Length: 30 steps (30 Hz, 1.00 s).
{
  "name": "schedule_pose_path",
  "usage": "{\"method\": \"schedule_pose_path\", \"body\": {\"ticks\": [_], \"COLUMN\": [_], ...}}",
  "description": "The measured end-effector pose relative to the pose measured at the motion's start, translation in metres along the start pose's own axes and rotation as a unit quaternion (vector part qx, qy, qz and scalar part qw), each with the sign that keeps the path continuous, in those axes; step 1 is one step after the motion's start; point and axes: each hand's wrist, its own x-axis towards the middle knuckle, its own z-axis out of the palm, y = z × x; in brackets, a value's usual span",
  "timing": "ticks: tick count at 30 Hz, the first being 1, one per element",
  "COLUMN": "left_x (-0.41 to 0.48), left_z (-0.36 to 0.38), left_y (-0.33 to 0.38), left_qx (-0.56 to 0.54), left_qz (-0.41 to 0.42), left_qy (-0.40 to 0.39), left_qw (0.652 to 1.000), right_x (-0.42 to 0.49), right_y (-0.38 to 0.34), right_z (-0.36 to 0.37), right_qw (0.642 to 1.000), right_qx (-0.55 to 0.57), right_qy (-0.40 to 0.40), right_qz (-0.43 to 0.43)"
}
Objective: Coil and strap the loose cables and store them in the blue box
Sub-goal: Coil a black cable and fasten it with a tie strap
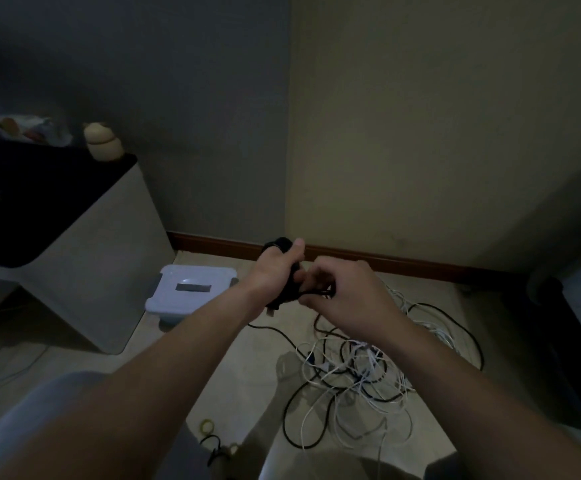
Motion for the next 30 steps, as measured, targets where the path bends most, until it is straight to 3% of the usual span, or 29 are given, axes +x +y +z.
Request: {"method": "schedule_pose_path", "body": {"ticks": [6,11,13,16,19,22,26,30], "left_x": [-0.007,-0.013,-0.015,-0.017,-0.018,-0.020,-0.021,-0.023], "left_z": [0.004,0.007,0.008,0.005,0.000,0.000,0.007,0.004], "left_y": [0.004,0.002,0.002,0.002,0.004,0.007,0.004,0.005], "left_qx": [0.165,0.230,0.201,0.167,0.162,0.226,0.332,0.326], "left_qz": [0.071,0.028,0.009,-0.015,-0.039,-0.014,0.010,-0.005], "left_qy": [-0.034,-0.131,-0.184,-0.226,-0.235,-0.260,-0.233,-0.256], "left_qw": [0.983,0.964,0.962,0.959,0.958,0.939,0.914,0.910], "right_x": [-0.004,-0.002,0.001,0.004,0.001,0.003,0.004,0.003], "right_y": [-0.014,-0.010,-0.007,0.005,0.021,0.031,0.037,0.032], "right_z": [0.001,-0.003,-0.006,-0.020,-0.037,-0.043,-0.048,-0.045], "right_qw": [0.993,0.972,0.976,0.998,0.979,0.981,0.979,0.990], "right_qx": [-0.096,-0.229,-0.213,-0.002,0.137,0.094,-0.075,-0.072], "right_qy": [0.038,0.052,0.044,-0.050,-0.146,-0.160,-0.177,-0.093], "right_qz": [-0.053,-0.015,0.026,0.044,0.044,0.048,0.071,0.083]}}
